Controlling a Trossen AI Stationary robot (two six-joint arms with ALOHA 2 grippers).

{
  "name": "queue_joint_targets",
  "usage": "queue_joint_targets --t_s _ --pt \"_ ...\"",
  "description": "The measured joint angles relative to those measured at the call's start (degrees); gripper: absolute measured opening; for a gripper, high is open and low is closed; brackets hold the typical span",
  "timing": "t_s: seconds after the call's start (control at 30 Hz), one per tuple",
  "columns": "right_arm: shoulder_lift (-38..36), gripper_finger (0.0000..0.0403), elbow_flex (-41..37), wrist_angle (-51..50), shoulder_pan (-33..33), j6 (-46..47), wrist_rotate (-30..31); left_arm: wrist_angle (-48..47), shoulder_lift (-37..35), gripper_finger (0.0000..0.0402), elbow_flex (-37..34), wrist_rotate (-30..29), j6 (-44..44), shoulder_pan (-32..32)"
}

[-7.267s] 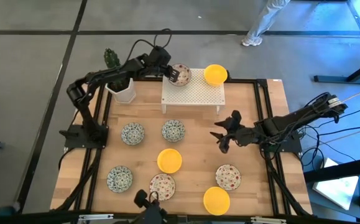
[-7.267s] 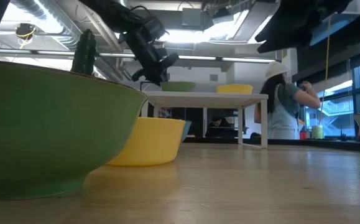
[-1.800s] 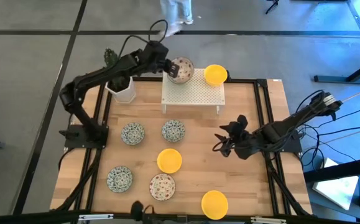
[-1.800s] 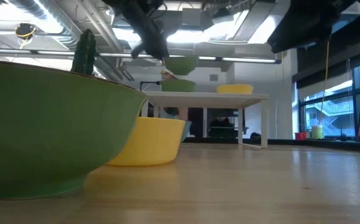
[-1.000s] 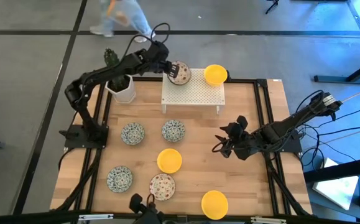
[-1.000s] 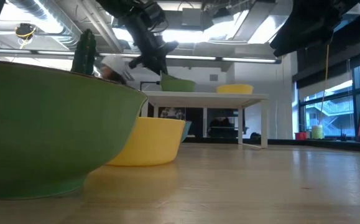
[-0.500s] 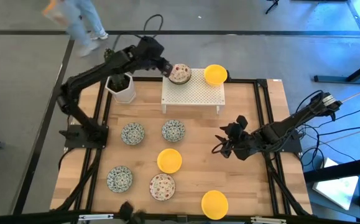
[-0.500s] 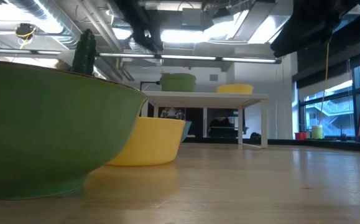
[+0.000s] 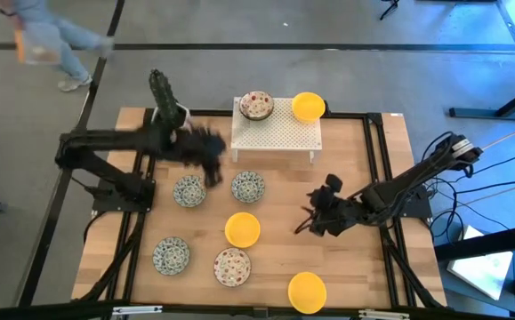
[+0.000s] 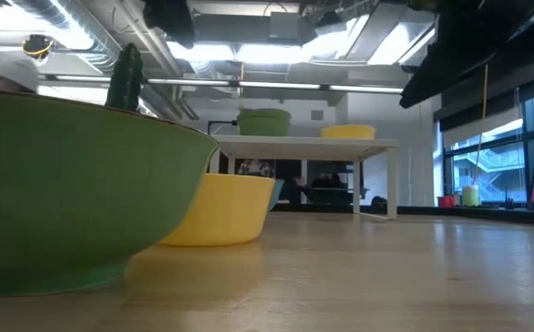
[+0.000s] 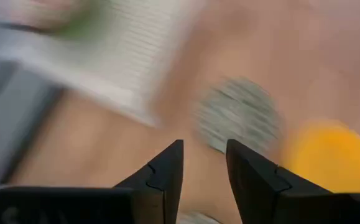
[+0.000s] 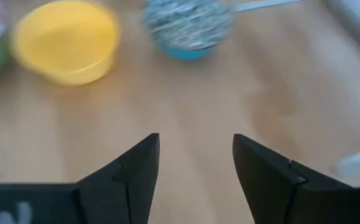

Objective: Pick & Place Mini bowls
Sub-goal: Stack the red white bowl on top of the red white bowl on the shelf

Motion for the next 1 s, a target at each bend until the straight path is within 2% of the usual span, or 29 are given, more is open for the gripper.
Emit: queue_joint_targets --t_s 0.1,0.17,0.4,0.5,0.63,0.73,0.8,1.0 --pt "1.73 0.0204 0.0 3.06 0.0 -2.38 -4.89 9.44 1.65 0.0116 -7.06 7.34 -0.68 -9.71" --pt "2.37 0.0204 0.0 4.41 0.0 -3.41 -6.09 16.73 3.43 0.0116 -10.28 9.51 -1.97 -14.95" --pt "2.42 0.0204 0.0 6.72 -1.38 -3.49 -6.09 28.72 12.23 0.0119 -11.74 7.83 -11.74 -26.0" --pt "2.42 0.0204 0.0 7.06 -1.46 -2.71 -6.12 27.72 16.29 0.0133 -11.74 5.98 -17.05 -27.84" --pt "2.42 0.0204 0.0 7.8 -1.47 -2.32 -5.91 21.37 20.0 0.0161 -11.78 4.01 -25.07 -27.78" --pt "2.42 0.0204 0.0 8.63 -1.49 -2.31 -6.04 18.92 21.36 0.0182 -11.78 4.16 -26.93 -27.47" --pt "2.42 0.0204 0.0 8.91 -1.46 -2.3 -6.21 19.45 21.48 0.0192 -11.78 5.48 -26.85 -27.47" --pt "2.42 0.0204 0.0 8.95 -1.46 -2.41 -6.28 23.87 21.48 0.02 -11.78 15.54 -25.2 -27.66"
